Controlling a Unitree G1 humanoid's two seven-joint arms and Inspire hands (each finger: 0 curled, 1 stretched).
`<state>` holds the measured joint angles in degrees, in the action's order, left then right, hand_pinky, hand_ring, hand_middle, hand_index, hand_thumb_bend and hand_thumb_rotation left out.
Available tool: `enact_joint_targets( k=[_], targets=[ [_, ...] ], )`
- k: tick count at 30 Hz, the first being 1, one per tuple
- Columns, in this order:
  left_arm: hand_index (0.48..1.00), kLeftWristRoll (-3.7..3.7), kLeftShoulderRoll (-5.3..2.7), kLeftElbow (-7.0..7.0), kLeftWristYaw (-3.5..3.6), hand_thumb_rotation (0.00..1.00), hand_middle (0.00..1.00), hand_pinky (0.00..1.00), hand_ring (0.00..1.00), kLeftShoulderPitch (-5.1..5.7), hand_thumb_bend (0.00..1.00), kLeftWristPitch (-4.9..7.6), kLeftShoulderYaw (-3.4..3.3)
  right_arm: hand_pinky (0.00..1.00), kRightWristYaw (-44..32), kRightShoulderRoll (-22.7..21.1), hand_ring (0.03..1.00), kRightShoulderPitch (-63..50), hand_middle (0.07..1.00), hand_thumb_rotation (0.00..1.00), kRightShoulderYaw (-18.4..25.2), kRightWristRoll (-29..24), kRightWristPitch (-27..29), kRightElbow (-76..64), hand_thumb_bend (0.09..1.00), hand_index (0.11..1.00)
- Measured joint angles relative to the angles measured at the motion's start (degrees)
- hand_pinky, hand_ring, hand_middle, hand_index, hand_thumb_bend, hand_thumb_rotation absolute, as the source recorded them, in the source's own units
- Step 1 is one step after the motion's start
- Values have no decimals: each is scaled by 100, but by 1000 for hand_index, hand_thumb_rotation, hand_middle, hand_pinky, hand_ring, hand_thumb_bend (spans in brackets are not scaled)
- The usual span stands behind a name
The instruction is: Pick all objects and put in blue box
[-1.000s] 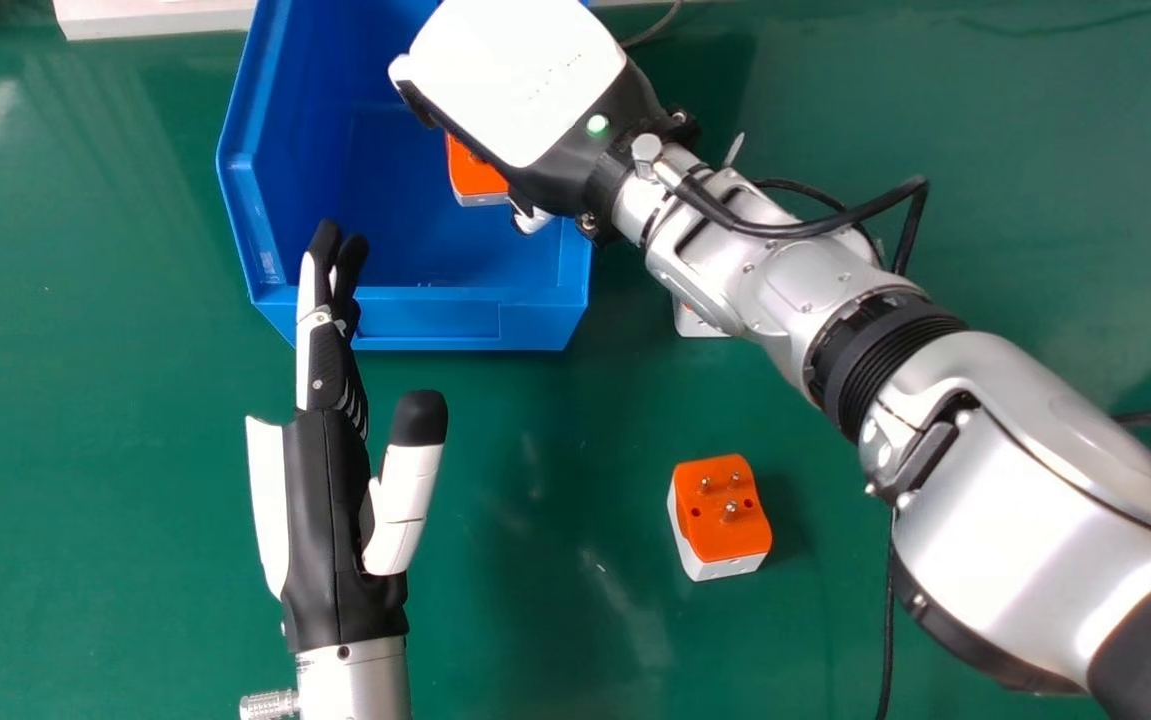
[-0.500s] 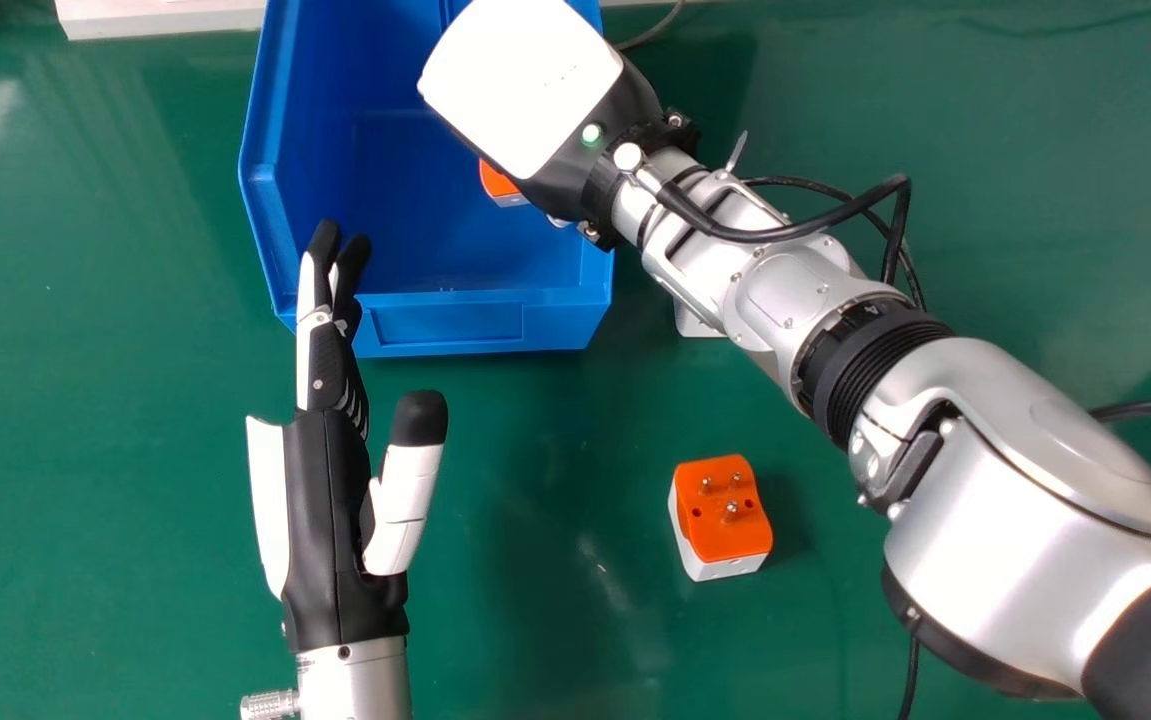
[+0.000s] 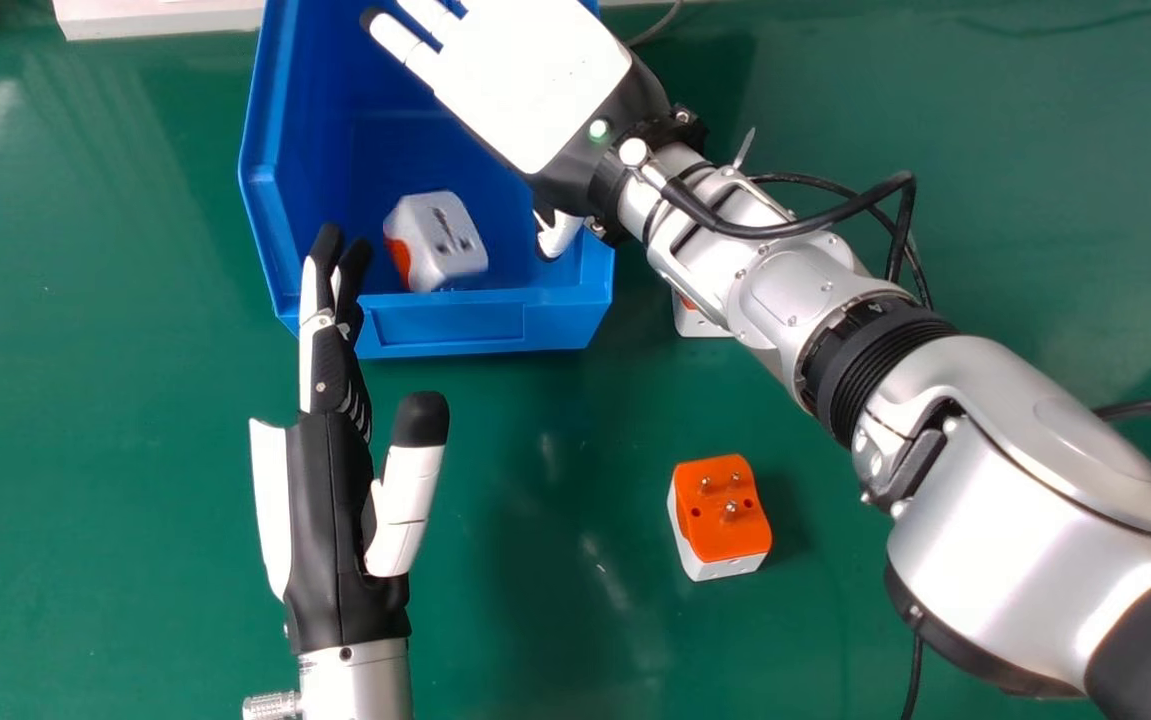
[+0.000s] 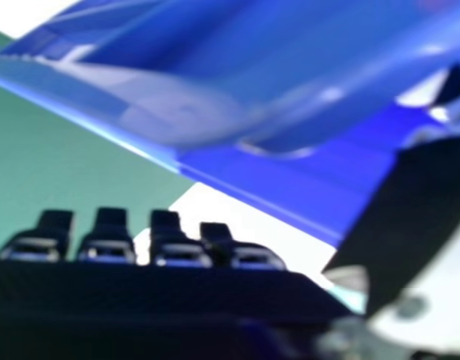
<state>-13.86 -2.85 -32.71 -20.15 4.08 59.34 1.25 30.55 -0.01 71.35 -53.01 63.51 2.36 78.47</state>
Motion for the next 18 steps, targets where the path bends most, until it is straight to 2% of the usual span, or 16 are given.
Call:
enact_joint_targets(
  k=[7, 9, 12, 18],
  targets=[
    [954, 46, 2, -17, 20, 930, 947, 989, 965, -2, 913, 2, 10, 1000, 77, -67, 1000, 1, 1000, 401, 306, -247, 40, -160, 1000, 1000],
    [954, 55, 3, -22, 52, 930, 947, 989, 965, -3, 912, 4, 15, 1000, 154, -127, 1000, -1, 1000, 399, 439, -348, 109, -312, 1000, 1000],
    [955, 69, 5, -25, 104, 930, 948, 992, 966, -4, 909, 10, 25, 1000, 207, -254, 1000, -70, 1000, 380, 756, -660, 332, -718, 1000, 1000],
    [952, 61, 10, -85, 115, 934, 948, 993, 964, -8, 900, 59, 18, 1000, -135, -733, 1000, -792, 1000, 359, 1531, -1340, 578, -2523, 1000, 1000]
  ],
)
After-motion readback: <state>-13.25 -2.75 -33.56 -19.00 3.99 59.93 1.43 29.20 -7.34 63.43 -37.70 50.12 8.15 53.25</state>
